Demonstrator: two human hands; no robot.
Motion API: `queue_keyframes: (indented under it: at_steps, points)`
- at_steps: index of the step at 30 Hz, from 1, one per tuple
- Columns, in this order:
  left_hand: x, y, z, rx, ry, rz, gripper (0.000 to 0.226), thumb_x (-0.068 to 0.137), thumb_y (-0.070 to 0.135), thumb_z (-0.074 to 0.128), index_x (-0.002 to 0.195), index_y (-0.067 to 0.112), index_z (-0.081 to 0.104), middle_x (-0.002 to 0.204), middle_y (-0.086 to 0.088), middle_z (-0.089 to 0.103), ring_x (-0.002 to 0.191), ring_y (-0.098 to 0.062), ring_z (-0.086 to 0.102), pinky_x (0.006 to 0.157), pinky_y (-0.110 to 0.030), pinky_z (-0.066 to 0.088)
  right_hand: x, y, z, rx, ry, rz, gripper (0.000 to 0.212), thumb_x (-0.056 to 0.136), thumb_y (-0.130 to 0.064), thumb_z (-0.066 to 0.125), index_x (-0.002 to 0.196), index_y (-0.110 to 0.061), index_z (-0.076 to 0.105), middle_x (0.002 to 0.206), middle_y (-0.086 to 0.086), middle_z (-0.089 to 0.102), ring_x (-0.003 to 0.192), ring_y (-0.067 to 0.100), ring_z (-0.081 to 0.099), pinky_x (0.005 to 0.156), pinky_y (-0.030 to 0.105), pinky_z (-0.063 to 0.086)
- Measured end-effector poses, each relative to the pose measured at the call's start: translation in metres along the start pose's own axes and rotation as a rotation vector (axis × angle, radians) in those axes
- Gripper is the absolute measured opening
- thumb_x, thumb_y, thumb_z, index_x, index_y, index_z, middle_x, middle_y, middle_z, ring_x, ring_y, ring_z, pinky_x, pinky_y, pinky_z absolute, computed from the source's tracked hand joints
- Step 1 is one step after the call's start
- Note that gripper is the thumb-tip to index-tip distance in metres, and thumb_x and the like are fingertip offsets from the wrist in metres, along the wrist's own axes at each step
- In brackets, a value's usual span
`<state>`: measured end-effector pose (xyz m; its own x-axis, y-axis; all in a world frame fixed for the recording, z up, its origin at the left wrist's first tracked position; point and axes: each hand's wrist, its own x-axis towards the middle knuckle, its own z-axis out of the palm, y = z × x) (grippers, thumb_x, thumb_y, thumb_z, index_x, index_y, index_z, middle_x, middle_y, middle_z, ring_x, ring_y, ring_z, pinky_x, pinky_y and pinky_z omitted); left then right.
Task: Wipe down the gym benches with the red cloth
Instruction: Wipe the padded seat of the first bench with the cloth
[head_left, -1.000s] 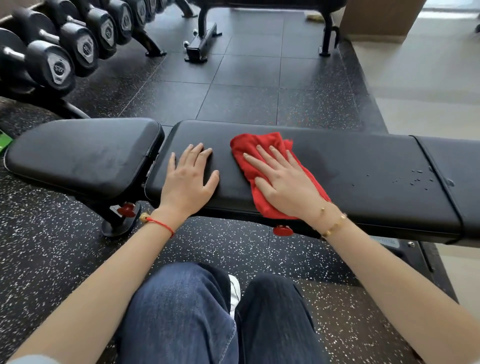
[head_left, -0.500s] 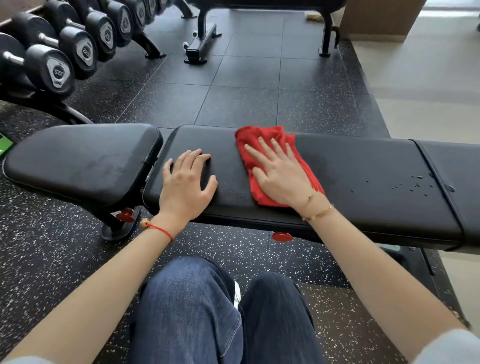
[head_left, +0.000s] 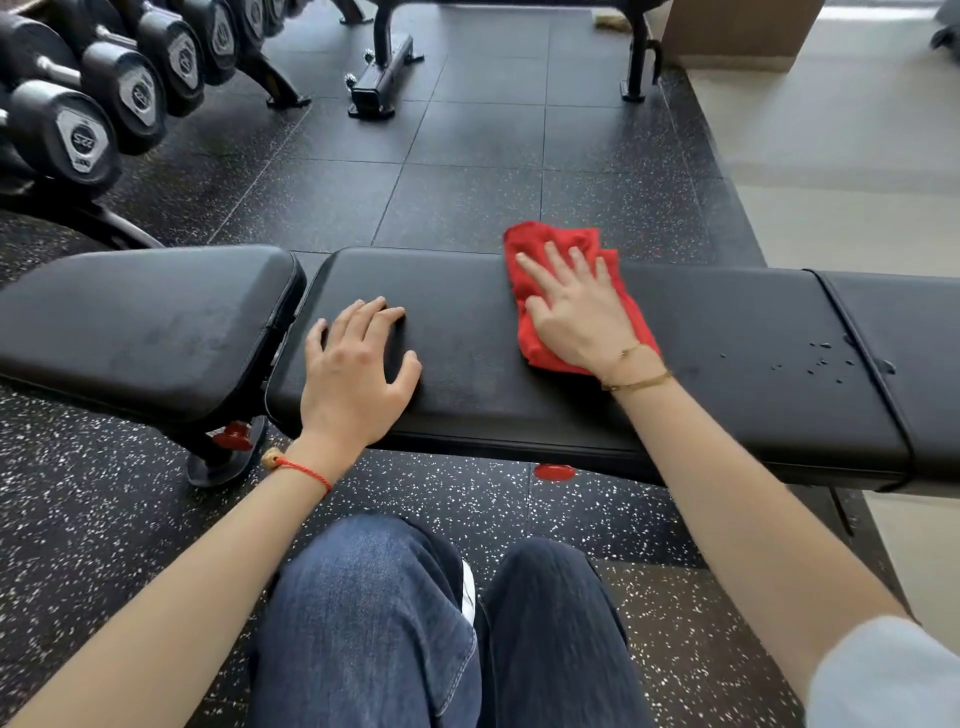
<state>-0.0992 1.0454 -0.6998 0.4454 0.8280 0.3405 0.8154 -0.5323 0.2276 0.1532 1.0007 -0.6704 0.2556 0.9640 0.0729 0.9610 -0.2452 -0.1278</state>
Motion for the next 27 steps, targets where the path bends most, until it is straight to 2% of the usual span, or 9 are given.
queue_keyframes:
  at_steps: [3,6,9,12,15,18,21,25,27]
  points:
    - [0.0,-0.001,0.0,-0.009,-0.004,0.0,0.056,0.089,0.047,0.039,0.136,0.022,0.053,0.15,0.0,0.049,0.143,-0.018,0.037,0.119,-0.05,0.022,-0.031,-0.029,0.003,0.044,-0.013,-0.16,0.057,0.098,-0.034,0.038,0.153,-0.036,0.022,0.163,0.001,0.013,0.151,0.027,0.009,0.123,0.044,-0.001]
    - [0.0,-0.003,-0.001,-0.019,0.0,0.006,0.054,0.09,0.045,0.041,0.137,0.022,0.053,0.15,0.0,0.048,0.144,-0.018,0.037,0.119,-0.049,0.022,-0.066,-0.02,0.001,0.071,-0.019,-0.265,0.056,0.098,-0.035,0.039,0.152,-0.039,0.022,0.163,-0.004,0.015,0.151,0.022,0.009,0.123,0.043,0.001]
    - [-0.001,-0.004,0.0,-0.022,-0.004,0.016,0.055,0.091,0.046,0.039,0.138,0.022,0.052,0.151,0.0,0.047,0.144,-0.018,0.036,0.12,-0.049,0.021,-0.08,0.014,-0.004,0.102,-0.007,-0.202,0.056,0.097,-0.037,0.039,0.151,-0.04,0.026,0.162,-0.005,0.019,0.151,0.021,0.012,0.123,0.043,0.002]
    - [-0.001,-0.004,0.0,-0.019,0.0,0.014,0.054,0.09,0.045,0.04,0.138,0.022,0.053,0.151,0.0,0.048,0.144,-0.018,0.037,0.12,-0.048,0.021,-0.058,0.042,-0.009,0.085,-0.018,-0.021,0.054,0.1,-0.037,0.038,0.152,-0.04,0.022,0.163,-0.003,0.014,0.152,0.022,0.008,0.123,0.045,-0.004]
    - [0.0,-0.003,0.0,-0.016,-0.001,0.008,0.053,0.09,0.044,0.042,0.136,0.022,0.054,0.149,0.0,0.049,0.143,-0.018,0.038,0.119,-0.049,0.022,-0.023,0.035,-0.008,0.023,-0.032,0.056,0.056,0.101,-0.035,0.034,0.154,-0.036,0.018,0.164,0.001,0.008,0.151,0.027,0.005,0.121,0.051,-0.006]
    - [-0.001,-0.001,-0.003,-0.022,-0.007,0.005,0.053,0.09,0.043,0.042,0.137,0.021,0.054,0.149,0.0,0.049,0.143,-0.018,0.038,0.12,-0.048,0.021,-0.014,0.009,-0.003,-0.036,-0.007,0.002,0.056,0.101,-0.034,0.032,0.155,-0.033,0.016,0.164,0.005,0.008,0.151,0.029,0.007,0.119,0.054,-0.009]
    - [-0.001,-0.001,-0.005,-0.03,-0.011,0.006,0.053,0.09,0.042,0.042,0.137,0.021,0.054,0.15,0.0,0.048,0.144,-0.018,0.037,0.12,-0.048,0.02,-0.034,-0.006,-0.001,-0.076,0.04,-0.08,0.056,0.101,-0.033,0.031,0.155,-0.03,0.017,0.163,0.006,0.012,0.151,0.026,0.01,0.12,0.05,-0.01]
    - [-0.002,-0.001,-0.006,-0.031,-0.017,0.005,0.054,0.09,0.043,0.041,0.138,0.021,0.053,0.151,0.0,0.047,0.144,-0.018,0.036,0.12,-0.047,0.02,-0.064,0.004,-0.002,0.072,0.02,-0.194,0.055,0.101,-0.028,0.037,0.154,-0.03,0.023,0.162,0.004,0.017,0.151,0.023,0.012,0.123,0.039,-0.003]
    - [-0.001,-0.001,-0.005,-0.031,-0.017,0.008,0.054,0.091,0.043,0.041,0.139,0.021,0.053,0.152,0.0,0.047,0.145,-0.018,0.036,0.121,-0.048,0.02,-0.06,0.021,-0.005,0.12,-0.003,-0.187,0.055,0.101,-0.025,0.039,0.153,-0.032,0.024,0.162,0.002,0.018,0.151,0.021,0.012,0.123,0.038,-0.001]
